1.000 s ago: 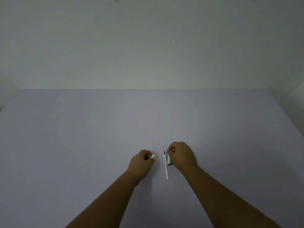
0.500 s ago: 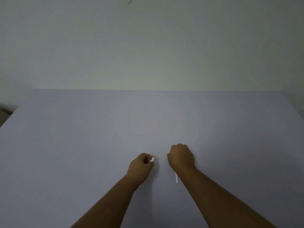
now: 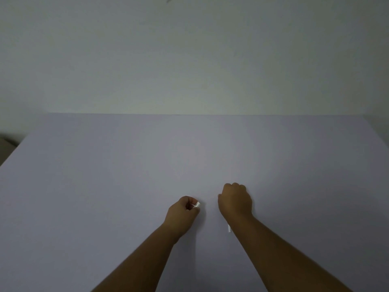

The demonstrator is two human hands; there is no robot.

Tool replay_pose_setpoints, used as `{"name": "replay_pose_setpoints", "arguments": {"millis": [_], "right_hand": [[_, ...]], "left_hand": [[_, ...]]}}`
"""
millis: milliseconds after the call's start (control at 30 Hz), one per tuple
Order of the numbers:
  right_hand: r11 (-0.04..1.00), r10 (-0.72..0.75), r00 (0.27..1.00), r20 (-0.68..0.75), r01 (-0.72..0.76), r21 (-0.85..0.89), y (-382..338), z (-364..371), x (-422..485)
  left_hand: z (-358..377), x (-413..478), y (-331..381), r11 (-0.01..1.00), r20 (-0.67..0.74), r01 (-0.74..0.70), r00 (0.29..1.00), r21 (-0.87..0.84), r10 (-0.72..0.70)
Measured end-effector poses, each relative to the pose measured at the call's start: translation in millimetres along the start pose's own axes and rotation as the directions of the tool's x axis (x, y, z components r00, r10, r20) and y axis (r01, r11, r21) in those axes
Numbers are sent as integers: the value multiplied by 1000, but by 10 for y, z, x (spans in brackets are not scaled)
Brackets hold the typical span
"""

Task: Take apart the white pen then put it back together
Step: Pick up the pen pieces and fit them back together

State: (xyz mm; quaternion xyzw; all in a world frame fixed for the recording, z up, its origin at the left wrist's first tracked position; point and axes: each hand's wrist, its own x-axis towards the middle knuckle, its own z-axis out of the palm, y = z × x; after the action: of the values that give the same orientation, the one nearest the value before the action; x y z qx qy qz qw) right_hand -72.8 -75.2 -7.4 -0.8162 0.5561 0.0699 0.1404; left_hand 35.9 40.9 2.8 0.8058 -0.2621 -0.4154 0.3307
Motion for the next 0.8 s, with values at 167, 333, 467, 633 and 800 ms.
{"name": "replay_pose_setpoints", "arguments": {"millis": [167, 333, 467, 633, 800], "right_hand": [[1000, -3, 1000, 20, 3, -2, 37, 4, 1], [1000, 7, 1000, 4, -8, 29, 35, 15, -19], [998, 43, 999, -17, -42, 48, 61, 2, -12], [998, 5, 1000, 0, -5, 56, 77, -3, -16], [993, 28, 999, 27, -31, 116, 98, -14, -15]], "left_hand": [[26, -13, 12, 1000, 2, -4, 1000, -3, 4], [30, -26, 30, 1000, 6, -25, 1000, 15, 25], [25, -20, 23, 1000, 9, -22, 1000, 9, 22], [47, -20, 25, 1000, 11, -19, 1000, 8, 19], [54, -9, 43, 999, 16, -22, 1000, 24, 22]]}}
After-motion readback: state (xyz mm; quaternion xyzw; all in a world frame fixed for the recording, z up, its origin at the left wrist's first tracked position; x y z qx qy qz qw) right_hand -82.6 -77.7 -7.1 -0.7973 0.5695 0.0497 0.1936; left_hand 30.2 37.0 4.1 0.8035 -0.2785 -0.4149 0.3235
